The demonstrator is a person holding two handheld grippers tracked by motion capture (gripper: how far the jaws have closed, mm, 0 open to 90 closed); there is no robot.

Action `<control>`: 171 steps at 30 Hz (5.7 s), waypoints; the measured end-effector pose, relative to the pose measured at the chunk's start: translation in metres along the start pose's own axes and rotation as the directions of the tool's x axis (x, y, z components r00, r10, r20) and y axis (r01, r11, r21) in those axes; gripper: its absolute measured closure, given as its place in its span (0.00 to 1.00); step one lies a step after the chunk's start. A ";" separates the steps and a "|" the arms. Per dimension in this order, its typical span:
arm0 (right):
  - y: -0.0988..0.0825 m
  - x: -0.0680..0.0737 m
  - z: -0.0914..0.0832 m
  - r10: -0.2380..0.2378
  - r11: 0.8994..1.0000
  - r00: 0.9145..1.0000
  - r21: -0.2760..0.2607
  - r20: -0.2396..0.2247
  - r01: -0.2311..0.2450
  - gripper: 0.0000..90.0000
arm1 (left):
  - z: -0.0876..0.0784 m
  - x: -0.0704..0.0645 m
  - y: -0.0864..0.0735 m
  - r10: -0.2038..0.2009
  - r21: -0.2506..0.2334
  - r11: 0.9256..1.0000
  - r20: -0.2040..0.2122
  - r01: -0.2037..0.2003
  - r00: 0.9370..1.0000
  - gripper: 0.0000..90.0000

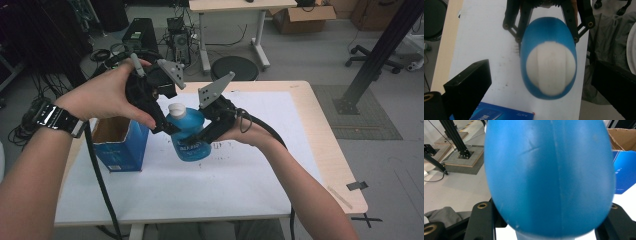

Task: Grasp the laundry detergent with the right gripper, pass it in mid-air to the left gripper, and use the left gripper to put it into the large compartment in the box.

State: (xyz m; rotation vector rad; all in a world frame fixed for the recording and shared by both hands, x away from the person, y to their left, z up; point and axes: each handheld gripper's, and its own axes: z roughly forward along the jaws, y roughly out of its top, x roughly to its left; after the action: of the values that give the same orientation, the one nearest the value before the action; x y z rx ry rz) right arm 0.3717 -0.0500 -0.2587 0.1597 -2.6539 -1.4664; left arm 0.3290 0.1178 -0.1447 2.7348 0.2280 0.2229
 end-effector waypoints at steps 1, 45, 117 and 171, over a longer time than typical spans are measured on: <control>0.001 0.000 0.001 0.002 1.000 1.000 0.000 -0.001 -0.002 0.46 | 0.001 0.000 0.001 0.003 0.006 1.000 0.002 -0.003 1.000 0.04; 0.006 0.001 0.007 -0.007 1.000 1.000 0.004 -0.002 0.007 0.46 | 0.024 -0.002 0.008 0.030 0.091 0.995 0.026 -0.032 0.999 0.27; -0.115 -0.020 -0.108 0.057 0.731 0.957 0.641 0.285 -0.234 0.08 | -0.073 0.072 -0.043 -0.772 -0.019 0.565 -0.364 0.825 0.521 0.42; -0.144 -0.006 -0.154 0.094 0.643 0.933 0.695 0.348 -0.323 0.10 | 0.039 0.095 -0.160 -0.879 0.018 0.300 -0.383 0.954 0.284 0.42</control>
State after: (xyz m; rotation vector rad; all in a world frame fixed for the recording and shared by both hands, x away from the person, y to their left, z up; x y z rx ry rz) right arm 0.4052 -0.2544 -0.2996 -0.3273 -3.1977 -0.2527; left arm 0.4082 0.2676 -0.2304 2.2190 2.0122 0.2706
